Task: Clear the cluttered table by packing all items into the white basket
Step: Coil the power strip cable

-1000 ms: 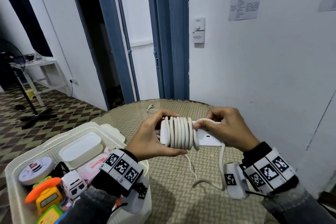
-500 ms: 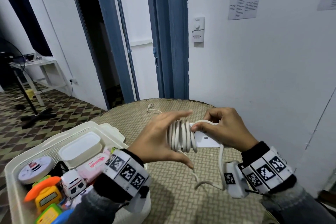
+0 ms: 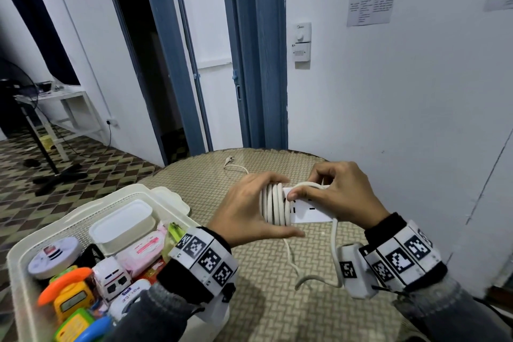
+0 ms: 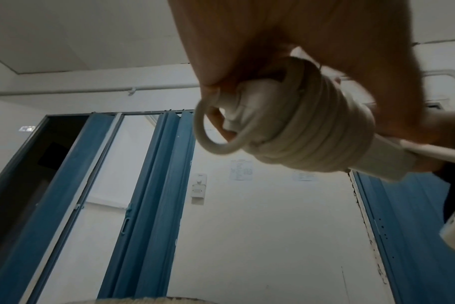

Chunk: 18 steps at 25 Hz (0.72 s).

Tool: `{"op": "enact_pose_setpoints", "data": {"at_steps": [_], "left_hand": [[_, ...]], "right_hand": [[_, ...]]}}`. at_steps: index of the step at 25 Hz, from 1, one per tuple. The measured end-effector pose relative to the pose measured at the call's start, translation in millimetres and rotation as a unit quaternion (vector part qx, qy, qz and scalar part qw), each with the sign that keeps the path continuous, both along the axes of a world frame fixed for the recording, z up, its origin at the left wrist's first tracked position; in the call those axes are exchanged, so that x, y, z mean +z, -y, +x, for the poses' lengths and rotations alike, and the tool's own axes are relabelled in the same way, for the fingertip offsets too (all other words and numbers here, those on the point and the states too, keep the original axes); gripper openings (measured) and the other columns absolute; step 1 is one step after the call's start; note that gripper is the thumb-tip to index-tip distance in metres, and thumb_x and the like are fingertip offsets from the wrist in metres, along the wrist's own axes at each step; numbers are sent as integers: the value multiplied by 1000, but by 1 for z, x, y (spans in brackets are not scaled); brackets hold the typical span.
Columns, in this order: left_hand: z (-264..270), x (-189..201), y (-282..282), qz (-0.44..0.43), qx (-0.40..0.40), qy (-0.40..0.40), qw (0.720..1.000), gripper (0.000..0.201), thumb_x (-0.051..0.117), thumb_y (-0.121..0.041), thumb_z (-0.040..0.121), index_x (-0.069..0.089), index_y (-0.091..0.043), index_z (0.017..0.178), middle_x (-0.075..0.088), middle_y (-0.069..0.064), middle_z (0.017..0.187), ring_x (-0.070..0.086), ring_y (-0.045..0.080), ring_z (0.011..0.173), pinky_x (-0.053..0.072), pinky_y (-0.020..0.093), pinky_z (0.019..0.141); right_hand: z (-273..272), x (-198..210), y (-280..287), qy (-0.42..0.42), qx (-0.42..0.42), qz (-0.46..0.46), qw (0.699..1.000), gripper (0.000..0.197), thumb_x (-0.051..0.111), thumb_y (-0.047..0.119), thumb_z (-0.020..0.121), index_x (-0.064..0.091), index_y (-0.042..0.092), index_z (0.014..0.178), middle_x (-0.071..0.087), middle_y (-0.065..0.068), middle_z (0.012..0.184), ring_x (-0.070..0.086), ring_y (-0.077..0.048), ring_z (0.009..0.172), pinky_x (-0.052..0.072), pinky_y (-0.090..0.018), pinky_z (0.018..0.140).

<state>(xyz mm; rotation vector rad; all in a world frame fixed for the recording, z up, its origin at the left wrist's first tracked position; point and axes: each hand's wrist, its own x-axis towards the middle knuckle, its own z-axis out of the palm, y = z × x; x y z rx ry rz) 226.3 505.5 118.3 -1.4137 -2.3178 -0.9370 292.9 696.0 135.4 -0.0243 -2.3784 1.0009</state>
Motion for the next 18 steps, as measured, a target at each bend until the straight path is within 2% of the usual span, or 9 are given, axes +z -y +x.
{"op": "enact_pose_setpoints", "data": {"at_steps": [3, 5, 7, 8, 10, 11, 14, 16, 18], "left_hand": [[-5, -2, -2, 5, 25, -14, 1000, 64, 78, -62, 58, 56, -30, 110, 60, -17, 102, 55, 4, 95, 47, 32, 84], [-10, 0, 1, 17, 44, -13, 999, 61, 80, -59, 58, 57, -30, 107, 61, -17, 99, 55, 4, 92, 47, 32, 82], [-15, 2, 4, 29, 67, -20, 997, 61, 79, -60, 58, 58, -29, 106, 61, -17, 98, 55, 4, 91, 47, 32, 82], [-18, 3, 5, 29, 79, -22, 996, 62, 78, -62, 58, 58, -29, 106, 61, -17, 98, 55, 4, 90, 47, 31, 81], [-23, 3, 8, 26, 93, -19, 995, 64, 75, -66, 57, 58, -29, 107, 61, -17, 97, 56, 4, 89, 48, 32, 79], [-25, 2, 9, 27, 95, -14, 995, 64, 74, -67, 57, 58, -30, 106, 61, -18, 97, 56, 4, 89, 49, 34, 79], [-28, 4, 12, 36, 106, 9, 994, 65, 74, -68, 54, 58, -32, 106, 62, -18, 97, 58, 5, 90, 50, 37, 79], [-26, 6, 13, 38, 98, 23, 994, 66, 75, -67, 54, 59, -31, 107, 63, -16, 95, 59, 5, 88, 52, 37, 77], [-20, 10, 12, 39, 72, 44, 996, 67, 78, -64, 54, 61, -28, 109, 64, -15, 93, 61, 5, 86, 53, 35, 77]], "right_hand": [[-1, -10, -3, -8, 10, -43, 999, 55, 69, 77, 42, 71, 27, 66, 66, 15, 64, 60, -3, 63, 51, -36, 62], [0, -24, -6, -24, 38, -92, 995, 57, 77, 63, 50, 70, 31, 96, 69, 15, 90, 64, -1, 86, 55, -33, 77], [7, -40, -8, -5, 82, -187, 979, 83, 84, 41, 56, 48, 34, 131, 63, 14, 111, 66, -6, 95, 56, -29, 79], [11, -49, -6, 23, 121, -265, 956, 92, 84, 27, 61, 35, 39, 138, 65, 6, 112, 70, -17, 92, 57, -32, 74], [19, -64, -4, 73, 187, -363, 910, 95, 76, 6, 71, 24, 46, 140, 69, -11, 97, 70, -36, 79, 57, -37, 64], [22, -68, -7, 73, 201, -364, 906, 92, 72, 0, 75, 25, 44, 140, 67, -14, 88, 68, -36, 76, 56, -36, 63], [23, -69, -24, 9, 184, -346, 920, 69, 68, -7, 78, 45, 27, 134, 60, -10, 81, 62, -22, 71, 53, -29, 65], [20, -55, -35, -65, 137, -286, 946, 40, 70, -2, 78, 65, 18, 113, 65, -1, 75, 63, -19, 62, 53, -26, 60], [14, -39, -43, -146, 65, -174, 972, 17, 73, 9, 78, 73, 16, 94, 69, 9, 70, 60, -15, 49, 50, -23, 50]]}}
